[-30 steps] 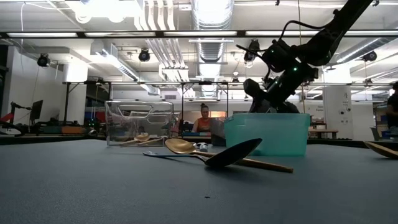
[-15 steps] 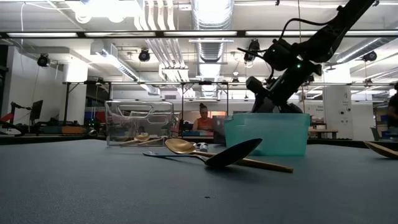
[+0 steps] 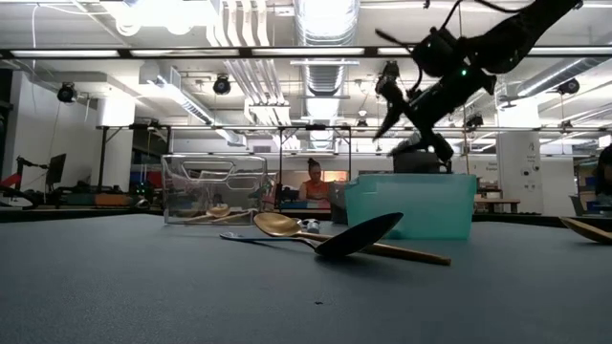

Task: Sort silverware by color (type)
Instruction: Put the gold spoon into the transparent bin

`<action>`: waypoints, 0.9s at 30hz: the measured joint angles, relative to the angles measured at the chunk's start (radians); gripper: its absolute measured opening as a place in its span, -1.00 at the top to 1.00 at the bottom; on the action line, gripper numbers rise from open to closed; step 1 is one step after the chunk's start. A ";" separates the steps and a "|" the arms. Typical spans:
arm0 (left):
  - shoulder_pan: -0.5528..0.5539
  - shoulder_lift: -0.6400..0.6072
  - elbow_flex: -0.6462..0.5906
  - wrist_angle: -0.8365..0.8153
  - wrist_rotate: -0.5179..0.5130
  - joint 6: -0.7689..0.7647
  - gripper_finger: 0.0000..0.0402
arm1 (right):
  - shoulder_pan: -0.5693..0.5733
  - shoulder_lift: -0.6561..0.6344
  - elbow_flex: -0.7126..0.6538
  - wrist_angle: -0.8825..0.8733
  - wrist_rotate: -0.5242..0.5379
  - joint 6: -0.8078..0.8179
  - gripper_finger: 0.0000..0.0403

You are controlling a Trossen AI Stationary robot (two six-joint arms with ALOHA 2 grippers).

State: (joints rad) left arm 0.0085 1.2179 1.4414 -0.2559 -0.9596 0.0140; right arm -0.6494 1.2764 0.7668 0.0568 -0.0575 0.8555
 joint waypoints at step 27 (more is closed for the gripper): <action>-0.005 0.140 0.000 -0.196 0.268 -0.056 0.37 | 0.678 -0.196 0.014 -0.004 -0.170 0.412 0.03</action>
State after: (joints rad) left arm 0.0038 1.3576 1.4414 -0.4524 -0.6917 -0.0422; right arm 0.0283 1.0808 0.7807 0.0533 -0.2277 1.2671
